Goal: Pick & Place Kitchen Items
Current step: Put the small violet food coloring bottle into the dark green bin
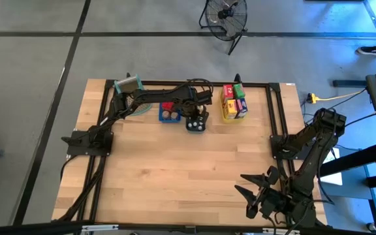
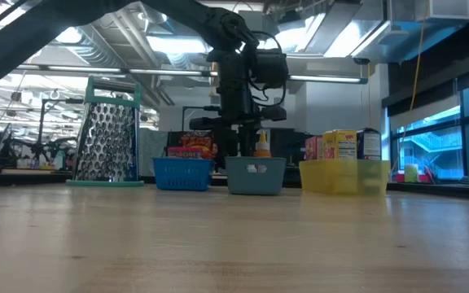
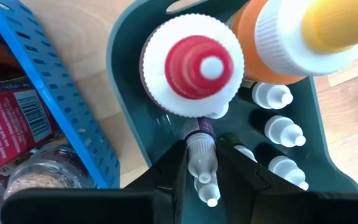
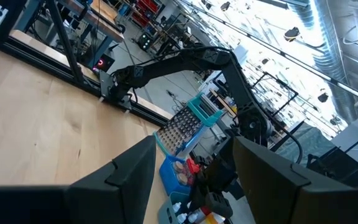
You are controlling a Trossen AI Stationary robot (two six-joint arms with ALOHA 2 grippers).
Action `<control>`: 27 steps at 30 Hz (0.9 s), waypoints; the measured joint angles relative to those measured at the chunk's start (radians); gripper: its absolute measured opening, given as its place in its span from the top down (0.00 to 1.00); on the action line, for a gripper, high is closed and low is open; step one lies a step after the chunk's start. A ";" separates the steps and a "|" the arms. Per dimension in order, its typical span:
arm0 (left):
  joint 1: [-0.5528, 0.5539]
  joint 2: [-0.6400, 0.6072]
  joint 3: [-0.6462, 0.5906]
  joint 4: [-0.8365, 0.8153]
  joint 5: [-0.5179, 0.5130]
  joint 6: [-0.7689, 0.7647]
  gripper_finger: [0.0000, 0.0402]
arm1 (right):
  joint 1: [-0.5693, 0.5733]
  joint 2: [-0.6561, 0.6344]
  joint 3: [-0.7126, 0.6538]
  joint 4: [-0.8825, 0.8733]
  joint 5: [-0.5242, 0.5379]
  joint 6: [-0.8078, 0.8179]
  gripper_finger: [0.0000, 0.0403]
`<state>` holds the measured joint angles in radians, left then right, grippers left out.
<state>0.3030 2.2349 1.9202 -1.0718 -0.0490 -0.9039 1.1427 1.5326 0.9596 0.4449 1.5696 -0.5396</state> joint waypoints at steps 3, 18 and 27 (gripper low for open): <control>0.000 0.000 0.000 0.000 0.001 0.000 0.82 | 0.000 0.000 0.000 0.000 0.000 0.000 0.46; -0.007 0.016 0.000 0.005 -0.002 0.006 0.81 | 0.002 0.000 0.000 0.000 -0.002 0.000 0.46; -0.006 0.047 0.001 0.029 0.018 0.017 0.81 | 0.020 0.000 0.000 0.001 0.000 0.000 0.46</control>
<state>0.2974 2.2815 1.9209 -1.0427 -0.0306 -0.8871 1.1625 1.5330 0.9596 0.4454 1.5700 -0.5396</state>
